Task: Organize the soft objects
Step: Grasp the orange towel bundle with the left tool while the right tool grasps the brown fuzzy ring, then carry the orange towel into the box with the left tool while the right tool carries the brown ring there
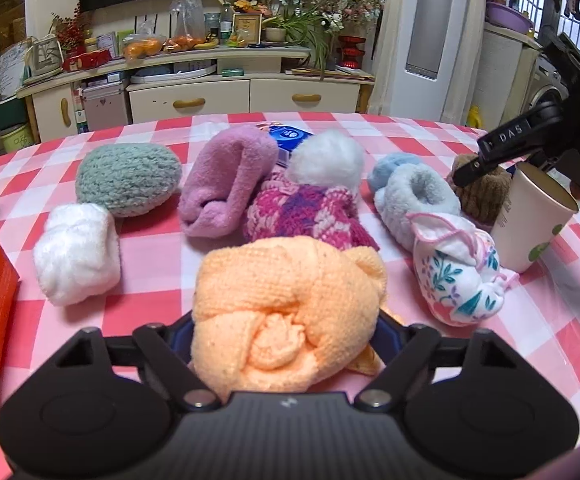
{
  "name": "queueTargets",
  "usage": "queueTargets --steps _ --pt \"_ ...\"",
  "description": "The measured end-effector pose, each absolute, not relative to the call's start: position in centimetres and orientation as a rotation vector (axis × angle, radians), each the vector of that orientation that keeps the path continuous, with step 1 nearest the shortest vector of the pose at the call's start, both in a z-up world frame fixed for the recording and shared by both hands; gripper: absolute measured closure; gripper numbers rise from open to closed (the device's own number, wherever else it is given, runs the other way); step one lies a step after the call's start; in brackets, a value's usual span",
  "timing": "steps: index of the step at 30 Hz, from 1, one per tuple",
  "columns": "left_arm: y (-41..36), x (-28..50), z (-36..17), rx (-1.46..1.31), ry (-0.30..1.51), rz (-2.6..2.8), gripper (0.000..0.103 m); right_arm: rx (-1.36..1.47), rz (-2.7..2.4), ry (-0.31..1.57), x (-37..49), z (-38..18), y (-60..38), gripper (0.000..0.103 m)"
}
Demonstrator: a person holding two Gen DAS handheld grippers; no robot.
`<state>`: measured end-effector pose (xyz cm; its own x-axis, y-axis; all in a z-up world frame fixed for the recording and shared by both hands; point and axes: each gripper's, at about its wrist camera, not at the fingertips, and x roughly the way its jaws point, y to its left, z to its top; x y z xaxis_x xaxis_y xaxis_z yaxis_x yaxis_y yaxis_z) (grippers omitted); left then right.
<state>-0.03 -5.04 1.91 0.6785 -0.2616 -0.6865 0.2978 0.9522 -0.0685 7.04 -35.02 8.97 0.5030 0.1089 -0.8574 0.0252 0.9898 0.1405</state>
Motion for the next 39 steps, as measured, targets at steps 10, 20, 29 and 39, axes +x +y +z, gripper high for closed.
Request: queueTargets --steps 10,20,29,39 --pt "-4.6 -0.2 2.2 0.033 0.766 -0.312 0.030 0.144 0.010 0.913 5.4 10.7 -34.4 0.061" --pt "-3.8 -0.7 3.2 0.007 0.744 -0.314 0.030 0.184 -0.026 0.758 3.2 14.0 -34.6 0.071" --pt "-2.7 -1.2 4.9 -0.044 0.703 -0.327 0.030 0.197 -0.055 0.662 0.1 16.7 -34.4 0.071" --pt "-1.2 -2.1 6.7 -0.080 0.656 -0.342 0.030 0.151 -0.065 0.619 -3.7 18.2 -32.3 0.071"
